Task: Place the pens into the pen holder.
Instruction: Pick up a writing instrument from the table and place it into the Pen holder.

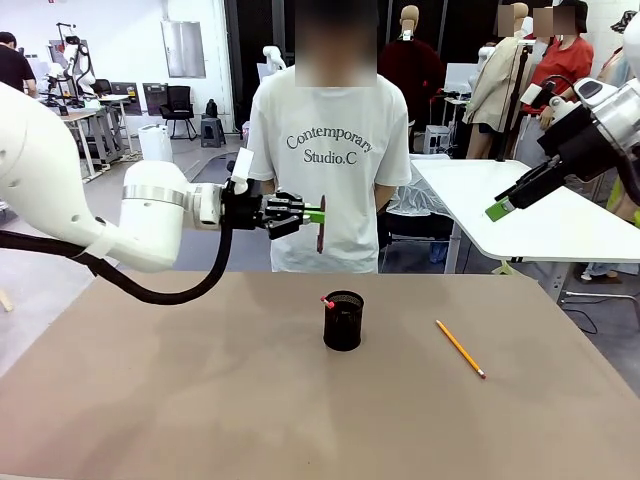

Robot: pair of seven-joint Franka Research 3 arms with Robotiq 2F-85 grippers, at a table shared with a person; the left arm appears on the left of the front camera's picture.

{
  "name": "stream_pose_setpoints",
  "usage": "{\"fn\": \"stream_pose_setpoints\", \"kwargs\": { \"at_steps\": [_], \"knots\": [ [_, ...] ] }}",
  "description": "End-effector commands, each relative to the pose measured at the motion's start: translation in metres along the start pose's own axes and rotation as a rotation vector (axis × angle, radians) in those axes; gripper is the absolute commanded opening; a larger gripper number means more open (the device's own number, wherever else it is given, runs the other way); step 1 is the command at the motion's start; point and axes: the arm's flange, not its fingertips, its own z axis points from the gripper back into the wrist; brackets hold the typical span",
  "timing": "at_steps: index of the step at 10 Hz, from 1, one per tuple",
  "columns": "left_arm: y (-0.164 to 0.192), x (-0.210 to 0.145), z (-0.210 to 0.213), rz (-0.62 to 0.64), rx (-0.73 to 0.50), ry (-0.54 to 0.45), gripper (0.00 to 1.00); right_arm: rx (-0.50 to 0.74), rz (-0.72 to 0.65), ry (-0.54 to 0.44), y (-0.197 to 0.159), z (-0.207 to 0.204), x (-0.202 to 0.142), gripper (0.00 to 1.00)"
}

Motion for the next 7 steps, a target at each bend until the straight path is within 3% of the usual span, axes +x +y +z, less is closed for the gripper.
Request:
{"fn": "stream_pose_setpoints", "kwargs": {
  "at_steps": [1, 2, 3, 7],
  "knots": [
    [0.0057, -0.0060, -0.0074, -0.004, -0.002, -0.073, 0.00, 0.007, 0.003, -0.012, -0.0001, 0.0006, 0.0008, 1.00],
    [0.0071, -0.0046, -0.0022, 0.027, 0.002, -0.086, 0.00, 0.007, 0.003, -0.012, -0.0001, 0.0006, 0.0008, 1.00],
    [0.0005, -0.0009, -0.0067, 0.002, -0.012, -0.022, 0.00, 0.007, 0.003, -0.012, -0.0001, 0.0006, 0.0008, 1.00],
    [0.0020, -0.0042, -0.0075, 0.009, -0.012, -0.038, 0.00, 0.007, 0.003, -0.012, -0.0001, 0.0006, 0.0008, 1.00]
  ]
}}
